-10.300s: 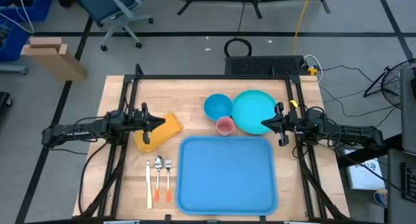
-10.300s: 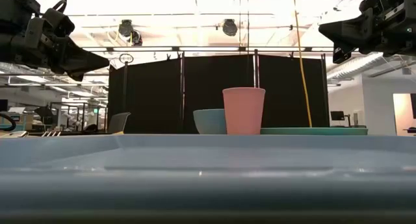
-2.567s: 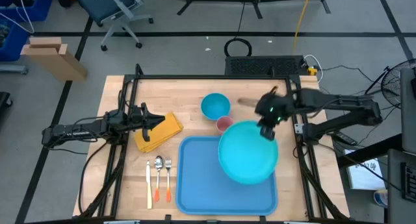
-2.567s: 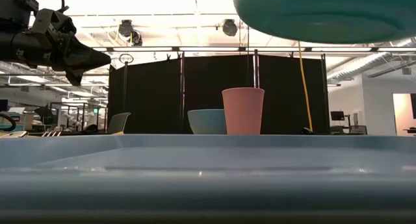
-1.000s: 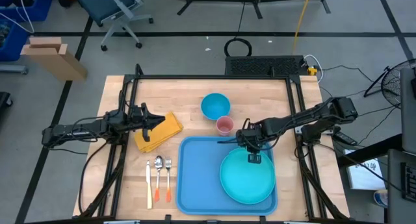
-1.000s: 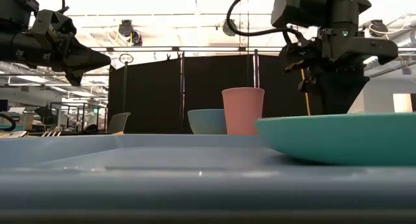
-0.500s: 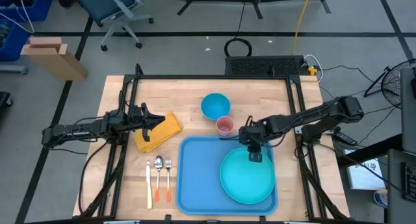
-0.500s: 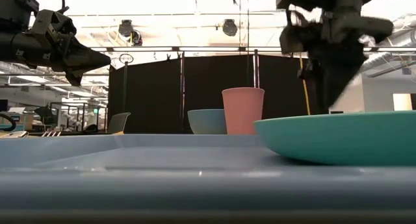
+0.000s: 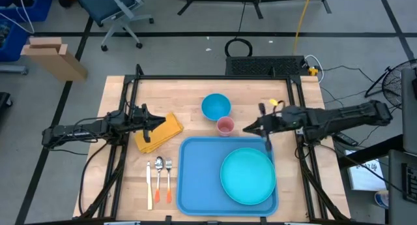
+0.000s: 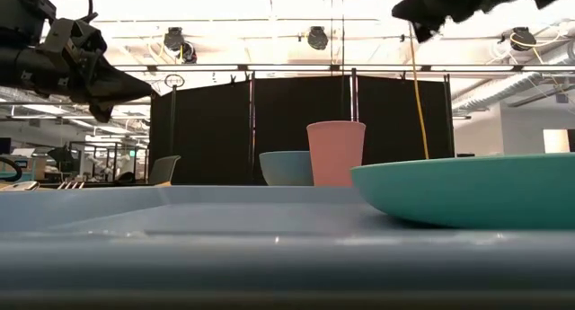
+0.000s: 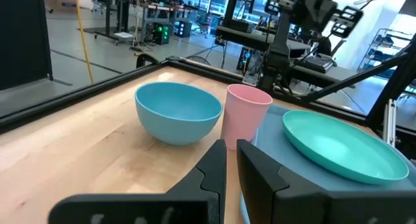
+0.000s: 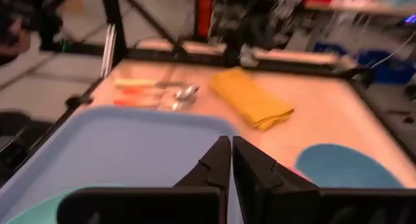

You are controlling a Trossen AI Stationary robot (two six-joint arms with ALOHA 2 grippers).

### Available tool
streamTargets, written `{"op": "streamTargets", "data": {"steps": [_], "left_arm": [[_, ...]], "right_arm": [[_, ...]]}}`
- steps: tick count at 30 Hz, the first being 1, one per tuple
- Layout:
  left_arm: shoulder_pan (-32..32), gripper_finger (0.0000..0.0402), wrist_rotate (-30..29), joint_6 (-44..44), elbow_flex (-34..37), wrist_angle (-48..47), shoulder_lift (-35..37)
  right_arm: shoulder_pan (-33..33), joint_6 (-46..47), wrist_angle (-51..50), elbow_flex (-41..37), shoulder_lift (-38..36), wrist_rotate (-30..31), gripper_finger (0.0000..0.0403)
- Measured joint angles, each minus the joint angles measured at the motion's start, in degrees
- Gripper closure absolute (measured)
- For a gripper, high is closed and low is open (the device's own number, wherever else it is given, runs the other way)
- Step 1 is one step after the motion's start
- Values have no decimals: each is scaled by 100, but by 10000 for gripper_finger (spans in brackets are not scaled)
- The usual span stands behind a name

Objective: Set up tray
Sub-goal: Put the blue bowl on the blue plate

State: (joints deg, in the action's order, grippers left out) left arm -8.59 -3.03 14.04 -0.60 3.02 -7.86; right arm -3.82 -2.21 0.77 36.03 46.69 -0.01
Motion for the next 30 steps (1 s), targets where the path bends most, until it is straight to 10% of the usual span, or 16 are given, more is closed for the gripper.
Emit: {"op": "streamTargets", "data": {"steps": [20, 30], "left_arm": [[-3, 364, -532, 371, -155, -9, -174], [-496, 397, -1355, 47, -2601, -455, -3200]], "right_arm": [[1397, 87, 3947, -3303, -1085, -448, 402], [1516, -23, 3897, -3281, -1062, -463, 403]]}}
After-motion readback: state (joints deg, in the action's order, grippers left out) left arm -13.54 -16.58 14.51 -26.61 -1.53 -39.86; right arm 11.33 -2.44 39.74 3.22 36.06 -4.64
